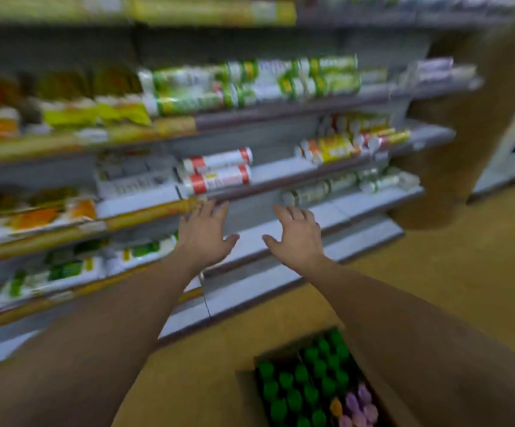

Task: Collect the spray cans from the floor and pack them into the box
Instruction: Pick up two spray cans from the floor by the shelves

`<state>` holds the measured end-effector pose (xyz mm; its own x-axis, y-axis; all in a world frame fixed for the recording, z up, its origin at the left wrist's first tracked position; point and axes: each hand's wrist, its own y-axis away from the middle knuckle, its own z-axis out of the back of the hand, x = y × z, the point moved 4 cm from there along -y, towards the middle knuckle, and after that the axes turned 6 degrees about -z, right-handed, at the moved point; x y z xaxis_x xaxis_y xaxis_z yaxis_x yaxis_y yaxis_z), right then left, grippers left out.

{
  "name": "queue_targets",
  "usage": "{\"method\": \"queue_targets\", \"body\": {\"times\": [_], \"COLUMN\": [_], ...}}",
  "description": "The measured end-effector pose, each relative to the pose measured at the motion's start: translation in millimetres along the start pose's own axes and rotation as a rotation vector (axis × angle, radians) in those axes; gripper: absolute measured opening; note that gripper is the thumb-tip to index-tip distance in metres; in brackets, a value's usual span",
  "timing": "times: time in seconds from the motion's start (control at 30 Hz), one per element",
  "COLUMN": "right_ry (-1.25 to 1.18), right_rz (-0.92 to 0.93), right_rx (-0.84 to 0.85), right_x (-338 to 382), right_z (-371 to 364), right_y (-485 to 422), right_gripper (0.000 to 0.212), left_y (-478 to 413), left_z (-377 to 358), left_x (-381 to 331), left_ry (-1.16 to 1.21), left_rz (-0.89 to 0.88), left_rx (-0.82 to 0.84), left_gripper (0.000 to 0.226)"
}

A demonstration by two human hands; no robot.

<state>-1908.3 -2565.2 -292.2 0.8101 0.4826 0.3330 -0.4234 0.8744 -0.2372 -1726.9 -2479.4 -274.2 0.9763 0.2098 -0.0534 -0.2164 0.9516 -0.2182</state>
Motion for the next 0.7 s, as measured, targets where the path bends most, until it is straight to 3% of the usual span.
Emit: {"method": "queue_targets", "body": {"times": [0.27,0.4,0.7], "right_ry": [-0.008,-0.066,-0.179], "right_rz": [0.357,0.478,0.807], "right_rx": [-0.185,-0.204,-0.078], "right_x": [278,414,672], "right_z": [80,78,43], "right_y": [5,28,125], "right_gripper": [0.081,0.081,0.083], "left_y": [87,173,411], "left_z": [200,264,355], "left_x": [184,282,463], "left_ry": [-0.058,-0.162,-0.346], "left_rz": [0.162,0.27,0.662], "left_rx": [-0.311,-0.362,-0.392], "left_gripper": [0.083,0.084,0.087]}}
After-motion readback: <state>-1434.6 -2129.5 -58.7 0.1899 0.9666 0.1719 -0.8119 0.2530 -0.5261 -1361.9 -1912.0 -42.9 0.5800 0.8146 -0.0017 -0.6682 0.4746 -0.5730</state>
